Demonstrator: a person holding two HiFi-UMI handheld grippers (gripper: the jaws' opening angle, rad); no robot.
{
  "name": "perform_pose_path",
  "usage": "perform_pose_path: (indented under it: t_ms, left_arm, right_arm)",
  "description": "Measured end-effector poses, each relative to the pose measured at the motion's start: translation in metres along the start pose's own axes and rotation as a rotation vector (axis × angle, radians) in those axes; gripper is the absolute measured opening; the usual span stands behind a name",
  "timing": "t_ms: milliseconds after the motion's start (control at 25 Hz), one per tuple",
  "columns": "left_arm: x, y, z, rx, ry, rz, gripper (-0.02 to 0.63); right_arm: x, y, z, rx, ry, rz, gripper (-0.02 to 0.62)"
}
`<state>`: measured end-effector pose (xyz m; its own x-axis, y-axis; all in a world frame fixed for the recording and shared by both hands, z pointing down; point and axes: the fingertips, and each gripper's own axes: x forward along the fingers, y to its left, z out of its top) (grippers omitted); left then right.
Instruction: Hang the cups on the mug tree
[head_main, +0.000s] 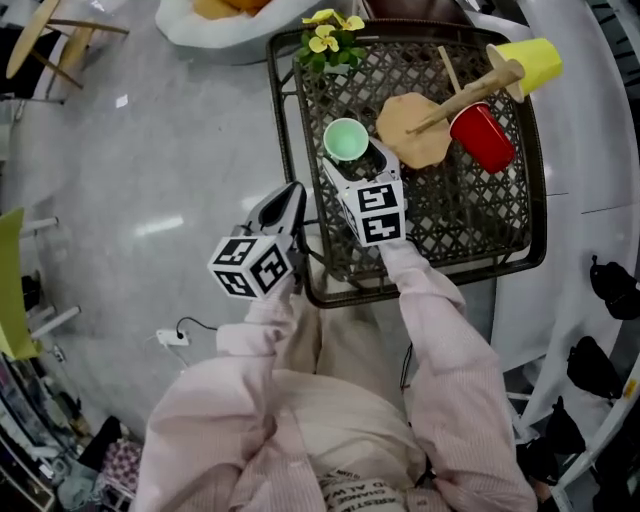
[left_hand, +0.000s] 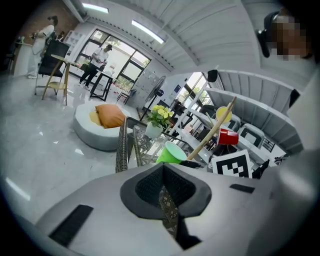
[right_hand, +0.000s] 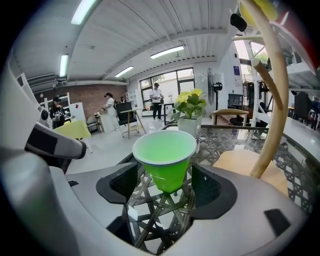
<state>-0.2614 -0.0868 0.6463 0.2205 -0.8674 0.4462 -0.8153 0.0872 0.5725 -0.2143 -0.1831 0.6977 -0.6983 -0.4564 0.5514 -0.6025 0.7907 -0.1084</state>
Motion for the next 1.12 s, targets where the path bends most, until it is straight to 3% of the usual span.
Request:
perform_pose_path:
  t_ms: [680,1120]
  left_arm:
    - [0.006,0.002,0.006,-0.018,-0.015,0.006,-0.003]
    - [-0.007,-0.013,0.017,0.015,-0.022,-0.015,-0.003]
  right_arm:
    - [0.01,0.003,0.018,0.014,-0.005,0.037,0.301]
    - [-0.01,0.014,0.029,0.105,-0.001,0.078,0.299]
